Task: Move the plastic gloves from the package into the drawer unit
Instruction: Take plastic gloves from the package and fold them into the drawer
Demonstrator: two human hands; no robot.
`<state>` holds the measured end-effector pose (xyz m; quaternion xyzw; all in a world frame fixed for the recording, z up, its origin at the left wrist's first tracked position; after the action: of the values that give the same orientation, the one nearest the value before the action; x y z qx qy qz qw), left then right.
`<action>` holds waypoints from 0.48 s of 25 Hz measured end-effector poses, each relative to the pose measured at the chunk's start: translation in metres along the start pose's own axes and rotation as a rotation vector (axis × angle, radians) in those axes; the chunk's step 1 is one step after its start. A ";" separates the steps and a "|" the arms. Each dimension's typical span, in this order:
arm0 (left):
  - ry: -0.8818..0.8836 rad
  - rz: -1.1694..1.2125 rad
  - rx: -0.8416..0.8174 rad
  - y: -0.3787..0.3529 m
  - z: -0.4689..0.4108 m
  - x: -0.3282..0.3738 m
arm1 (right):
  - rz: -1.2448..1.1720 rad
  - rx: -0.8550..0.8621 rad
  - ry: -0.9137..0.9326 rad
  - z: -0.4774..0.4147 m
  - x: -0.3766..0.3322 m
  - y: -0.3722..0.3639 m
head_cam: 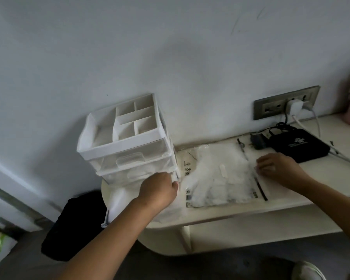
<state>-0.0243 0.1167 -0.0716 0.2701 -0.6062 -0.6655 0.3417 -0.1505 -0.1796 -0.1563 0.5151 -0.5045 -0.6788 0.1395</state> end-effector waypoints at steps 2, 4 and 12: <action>-0.101 0.018 0.211 0.009 -0.006 0.027 | -0.046 0.040 -0.010 0.001 -0.006 0.007; -0.221 0.219 0.225 0.006 -0.015 0.058 | -0.046 -0.012 -0.043 0.003 -0.011 0.008; -0.234 0.250 -0.129 -0.094 -0.048 0.114 | -0.042 0.061 -0.035 0.008 -0.015 -0.003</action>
<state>-0.0695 0.0007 -0.1639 0.0907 -0.6267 -0.6822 0.3655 -0.1494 -0.1634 -0.1511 0.5177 -0.5162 -0.6748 0.1007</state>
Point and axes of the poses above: each hand's wrist, its own z-axis away from the middle knuckle, its own y-axis out of the back of the hand, x = y × z, the point moved 2 cm from there along -z, towards the middle knuckle, and after that the axes turned 4 degrees about -y, right-handed, at the moved point
